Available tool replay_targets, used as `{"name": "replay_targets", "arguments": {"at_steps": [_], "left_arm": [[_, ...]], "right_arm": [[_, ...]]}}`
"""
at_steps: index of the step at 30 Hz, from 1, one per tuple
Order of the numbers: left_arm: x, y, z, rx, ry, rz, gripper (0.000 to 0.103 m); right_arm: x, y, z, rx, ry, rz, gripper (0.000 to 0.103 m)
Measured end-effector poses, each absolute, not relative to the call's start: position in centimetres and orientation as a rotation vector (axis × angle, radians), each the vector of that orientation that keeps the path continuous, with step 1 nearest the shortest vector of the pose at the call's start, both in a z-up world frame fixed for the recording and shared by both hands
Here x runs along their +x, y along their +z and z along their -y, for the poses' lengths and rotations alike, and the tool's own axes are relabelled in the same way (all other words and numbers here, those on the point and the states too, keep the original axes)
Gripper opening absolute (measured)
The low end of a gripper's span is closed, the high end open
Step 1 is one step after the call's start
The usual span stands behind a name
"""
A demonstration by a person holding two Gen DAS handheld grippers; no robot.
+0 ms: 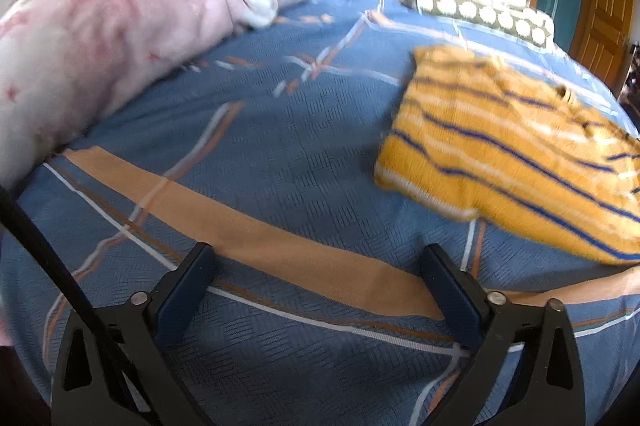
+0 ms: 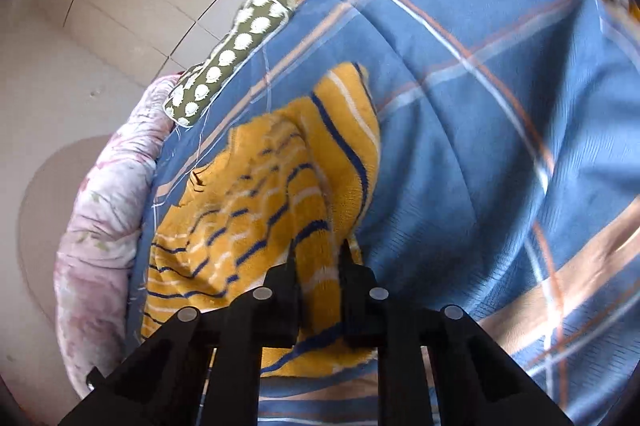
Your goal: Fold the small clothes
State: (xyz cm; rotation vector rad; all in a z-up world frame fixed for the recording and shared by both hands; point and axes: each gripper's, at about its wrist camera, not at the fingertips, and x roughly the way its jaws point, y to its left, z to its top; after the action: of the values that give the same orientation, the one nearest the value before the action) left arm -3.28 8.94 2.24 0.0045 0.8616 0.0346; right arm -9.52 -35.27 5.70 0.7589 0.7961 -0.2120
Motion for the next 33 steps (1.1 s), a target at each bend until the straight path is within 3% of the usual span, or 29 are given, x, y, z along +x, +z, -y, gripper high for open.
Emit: {"name": "replay_targets", "arguments": {"at_steps": [5, 10, 20, 23, 25, 26, 33], "left_arm": [[-5.8, 6.4, -10.7, -0.067, 0.016, -0.663, 0.096], [-5.2, 6.5, -14.4, -0.167, 0.095, -0.682, 0.096], [-3.6, 3.7, -21.6, -0.431, 0.142, -0.812, 0.096], [-3.5, 3.6, -22.3, -0.449, 0.133, -0.814, 0.096], [-3.4, 3.6, -22.7, -0.471, 0.139, -0.811, 0.096], [-3.5, 3.6, -23.0, -0.483, 0.141, -0.812, 0.096], [-3.9, 3.5, -23.7, -0.488, 0.148, -0.813, 0.096]], "right_arm": [[-5.3, 11.9, 28.4, 0.547, -0.160, -0.794, 0.015], [0.4, 14.2, 19.2, 0.401, -0.040, -0.830, 0.014], [9.6, 6.2, 4.9, 0.134, -0.028, -1.050, 0.014], [9.7, 5.2, 2.5, 0.066, -0.016, -1.064, 0.030], [9.1, 5.8, 1.1, 0.088, 0.093, -1.049, 0.056], [8.7, 6.1, 1.1, 0.107, 0.135, -1.041, 0.060], [6.4, 10.3, 2.4, 0.238, 0.299, -0.941, 0.060]]}}
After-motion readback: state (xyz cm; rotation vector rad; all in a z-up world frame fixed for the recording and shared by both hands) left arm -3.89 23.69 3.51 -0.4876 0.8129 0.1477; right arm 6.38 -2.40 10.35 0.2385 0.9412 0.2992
